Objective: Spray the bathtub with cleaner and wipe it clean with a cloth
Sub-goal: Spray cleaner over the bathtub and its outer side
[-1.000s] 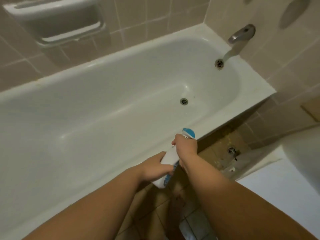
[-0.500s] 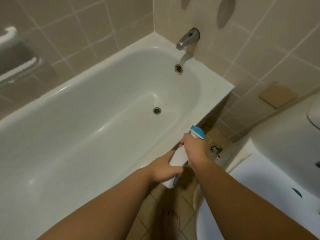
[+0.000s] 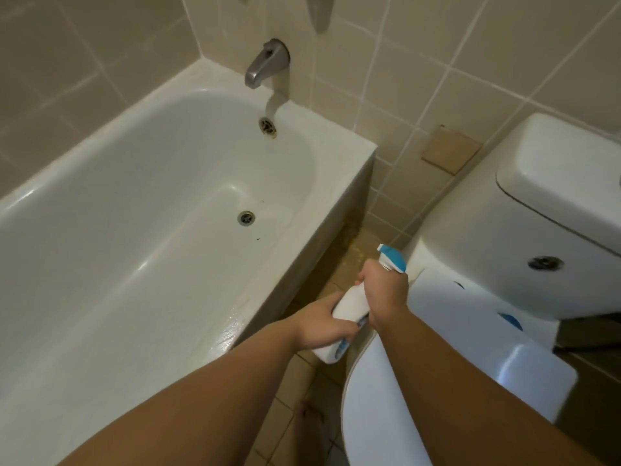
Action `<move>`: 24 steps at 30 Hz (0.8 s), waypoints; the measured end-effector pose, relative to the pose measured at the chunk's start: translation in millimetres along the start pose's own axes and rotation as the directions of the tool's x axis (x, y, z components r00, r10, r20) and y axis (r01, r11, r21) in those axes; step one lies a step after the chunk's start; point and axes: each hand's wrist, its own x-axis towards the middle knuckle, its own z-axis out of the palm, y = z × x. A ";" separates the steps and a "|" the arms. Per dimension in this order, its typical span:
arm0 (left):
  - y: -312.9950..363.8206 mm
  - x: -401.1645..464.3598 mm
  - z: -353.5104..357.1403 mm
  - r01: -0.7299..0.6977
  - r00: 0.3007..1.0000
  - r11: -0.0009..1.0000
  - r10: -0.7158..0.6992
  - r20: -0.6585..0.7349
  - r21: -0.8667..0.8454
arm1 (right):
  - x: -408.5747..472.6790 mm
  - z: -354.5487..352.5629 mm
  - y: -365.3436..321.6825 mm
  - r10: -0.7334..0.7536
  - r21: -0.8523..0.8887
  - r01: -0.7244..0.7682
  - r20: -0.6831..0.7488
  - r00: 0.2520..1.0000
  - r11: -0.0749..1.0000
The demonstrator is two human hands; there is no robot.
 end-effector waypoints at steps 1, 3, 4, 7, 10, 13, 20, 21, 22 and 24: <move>-1.5 0.0 4.4 -0.001 1.000 1.000 0.001 -0.004 0.001 | -1.0 -3.4 2.3 -0.006 -0.001 0.006 0.009 1.000 1.000; -8.0 -2.3 11.8 0.006 1.000 1.000 -0.006 -0.012 0.005 | -3.1 -7.7 10.3 -0.001 -0.014 0.001 0.019 1.000 1.000; -12.2 -5.4 14.9 0.010 1.000 1.000 -0.009 -0.012 0.005 | -6.3 -9.2 14.1 0.014 -0.034 -0.013 0.027 1.000 0.999; -30.3 -19.5 24.4 0.021 1.000 1.000 -0.021 -0.015 0.000 | -19.8 -7.6 31.5 -0.006 -0.122 0.013 0.061 0.998 0.993; -52.6 -40.1 34.4 0.025 0.999 0.999 -0.026 -0.036 -0.026 | -41.6 -4.1 52.0 -0.006 -0.107 0.013 0.067 0.998 0.994; -75.2 -66.8 50.1 0.025 0.998 0.998 -0.028 -0.048 -0.059 | -65.6 -2.4 75.3 0.072 -0.111 -0.056 0.142 0.987 0.992; -129.9 -140.4 95.3 0.049 0.993 0.985 -0.066 -0.099 -0.163 | -132.5 -2.4 139.2 0.095 -0.201 -0.048 0.230 0.969 0.978; -137.6 -149.7 103.0 0.062 0.990 0.982 -0.083 -0.112 -0.177 | -139.2 -3.0 149.8 0.093 -0.234 -0.038 0.227 0.969 0.971; -144.5 -159.5 110.8 0.068 0.987 0.980 -0.094 -0.131 -0.187 | -147.3 -3.9 159.1 0.085 -0.281 -0.015 0.237 0.968 0.960; -159.8 -175.6 125.8 0.072 0.981 0.976 -0.106 -0.162 -0.204 | -160.1 -4.4 177.7 0.059 -0.350 0.043 0.277 0.959 0.936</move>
